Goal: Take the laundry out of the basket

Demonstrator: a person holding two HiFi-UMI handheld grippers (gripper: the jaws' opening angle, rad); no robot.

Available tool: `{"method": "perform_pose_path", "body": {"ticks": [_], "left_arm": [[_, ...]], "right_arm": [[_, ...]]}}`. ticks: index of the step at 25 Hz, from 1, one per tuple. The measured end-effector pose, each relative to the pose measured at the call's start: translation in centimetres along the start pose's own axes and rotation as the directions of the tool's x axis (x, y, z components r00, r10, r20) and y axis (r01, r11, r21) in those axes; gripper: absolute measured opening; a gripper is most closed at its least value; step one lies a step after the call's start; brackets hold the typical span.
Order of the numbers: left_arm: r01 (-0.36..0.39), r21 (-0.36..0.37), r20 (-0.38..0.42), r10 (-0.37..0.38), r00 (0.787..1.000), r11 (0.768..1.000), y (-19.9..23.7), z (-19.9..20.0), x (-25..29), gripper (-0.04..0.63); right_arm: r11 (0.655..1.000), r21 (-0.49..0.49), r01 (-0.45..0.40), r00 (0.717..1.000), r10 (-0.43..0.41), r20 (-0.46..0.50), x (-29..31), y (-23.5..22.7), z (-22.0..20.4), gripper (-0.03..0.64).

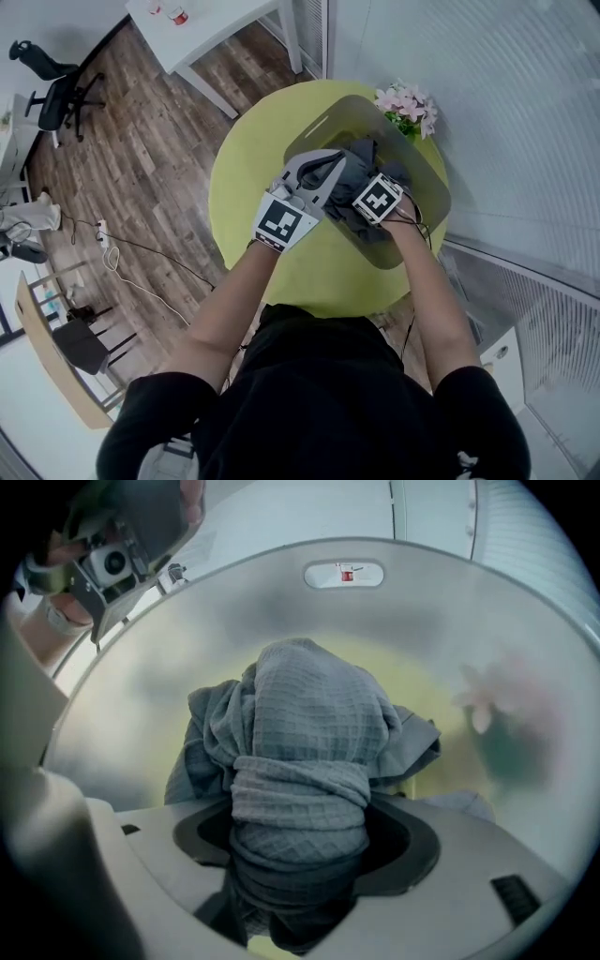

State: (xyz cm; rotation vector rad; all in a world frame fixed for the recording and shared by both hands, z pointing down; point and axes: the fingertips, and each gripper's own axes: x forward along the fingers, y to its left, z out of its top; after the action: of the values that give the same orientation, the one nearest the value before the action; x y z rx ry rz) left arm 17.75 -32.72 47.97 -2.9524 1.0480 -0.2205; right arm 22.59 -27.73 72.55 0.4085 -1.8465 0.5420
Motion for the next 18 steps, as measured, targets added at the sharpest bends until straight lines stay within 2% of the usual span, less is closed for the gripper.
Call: {"method": "perform_pose_path", "body": {"ticks": [10,18], "left_arm": [[-0.047,0.032,0.014,0.046,0.999,0.998,-2.8,2.9,-3.1,0.009],[-0.091,0.050,0.039,0.089,0.995,0.995,-4.2,4.5,-5.1,0.009]], "right_arm": [[0.998,0.000,0.063,0.995,-0.062,0.077,-9.2,1.6,1.0,0.364],[0.997,-0.025,0.074,0.989,-0.070,0.127,-13.8,3.5,2.4,0.364]]}}
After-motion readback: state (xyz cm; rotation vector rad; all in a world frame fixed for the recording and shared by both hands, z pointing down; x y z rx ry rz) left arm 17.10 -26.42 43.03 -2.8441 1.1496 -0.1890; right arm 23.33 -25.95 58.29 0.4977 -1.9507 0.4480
